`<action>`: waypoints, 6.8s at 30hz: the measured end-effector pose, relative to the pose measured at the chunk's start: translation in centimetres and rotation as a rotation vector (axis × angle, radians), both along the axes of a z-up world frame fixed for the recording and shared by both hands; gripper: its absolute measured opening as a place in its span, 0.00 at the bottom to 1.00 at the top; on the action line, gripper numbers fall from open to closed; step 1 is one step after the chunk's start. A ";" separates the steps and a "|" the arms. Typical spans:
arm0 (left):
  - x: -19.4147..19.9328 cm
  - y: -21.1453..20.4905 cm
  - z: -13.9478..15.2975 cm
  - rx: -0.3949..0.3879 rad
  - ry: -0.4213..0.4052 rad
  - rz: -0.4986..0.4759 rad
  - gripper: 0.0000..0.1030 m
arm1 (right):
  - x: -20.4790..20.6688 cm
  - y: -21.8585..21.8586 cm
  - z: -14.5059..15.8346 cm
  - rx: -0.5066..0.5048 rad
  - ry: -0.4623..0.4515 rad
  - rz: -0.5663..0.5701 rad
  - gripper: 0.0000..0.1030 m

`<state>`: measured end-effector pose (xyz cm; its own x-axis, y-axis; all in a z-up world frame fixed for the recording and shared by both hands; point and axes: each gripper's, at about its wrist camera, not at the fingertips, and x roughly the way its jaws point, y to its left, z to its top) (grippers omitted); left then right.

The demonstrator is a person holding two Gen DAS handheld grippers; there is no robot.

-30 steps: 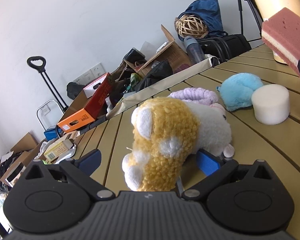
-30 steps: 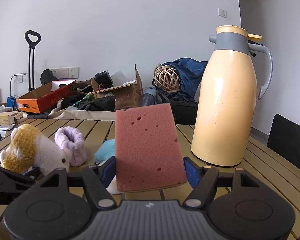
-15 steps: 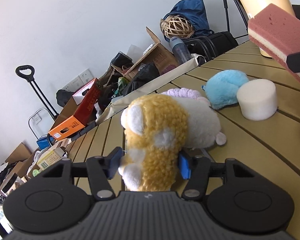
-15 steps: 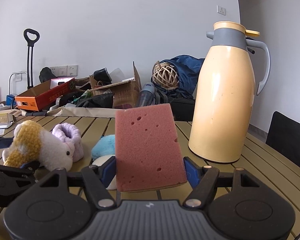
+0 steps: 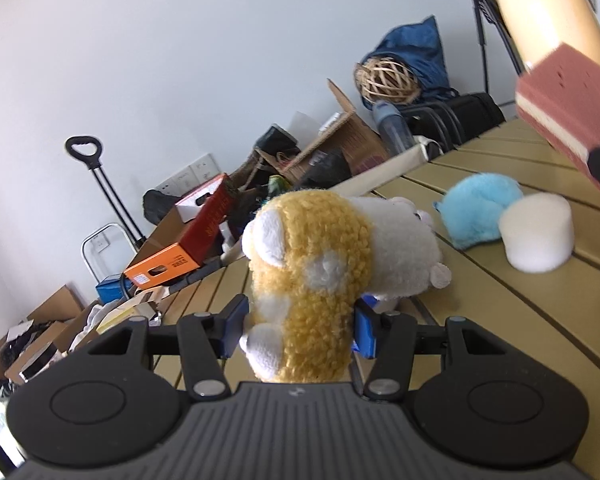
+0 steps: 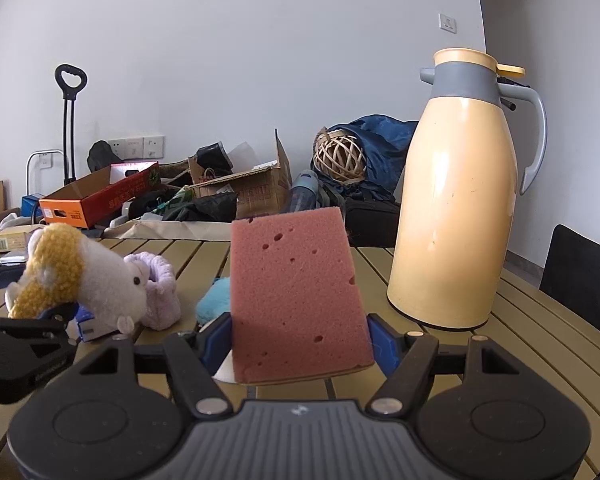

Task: Collect trash
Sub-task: 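Lift the plush toy and pink sponge and carry both down toward the bin, then lower the plush toy into the bin and open the left gripper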

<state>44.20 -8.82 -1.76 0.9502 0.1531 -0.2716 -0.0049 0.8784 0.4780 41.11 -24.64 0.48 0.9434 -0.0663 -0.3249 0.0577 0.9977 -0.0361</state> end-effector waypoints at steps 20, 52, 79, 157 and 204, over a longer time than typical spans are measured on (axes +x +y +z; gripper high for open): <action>-4.4 5.2 4.0 -0.219 -0.058 0.060 0.53 | -3.0 3.2 0.8 0.000 -0.058 0.083 0.67; -19.4 9.9 5.6 -0.413 -0.073 0.108 0.53 | -15.6 6.1 1.3 0.003 0.018 0.143 0.67; -30.5 9.0 1.7 -0.380 0.082 0.028 0.53 | -25.1 4.2 -1.7 0.038 0.124 0.194 0.67; -17.1 4.8 -14.3 -0.353 0.685 0.053 0.53 | -15.6 -4.1 -17.9 0.204 0.616 -0.027 0.67; -11.3 1.2 -18.9 -0.445 0.885 0.123 0.99 | -12.3 -5.1 -19.1 0.198 0.611 -0.050 0.67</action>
<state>32.91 -7.59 -20.71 0.3619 -0.0507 -0.9308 0.0913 0.9956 -0.0188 28.77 -29.75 -18.67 0.5815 0.0112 -0.8135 0.1318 0.9854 0.1077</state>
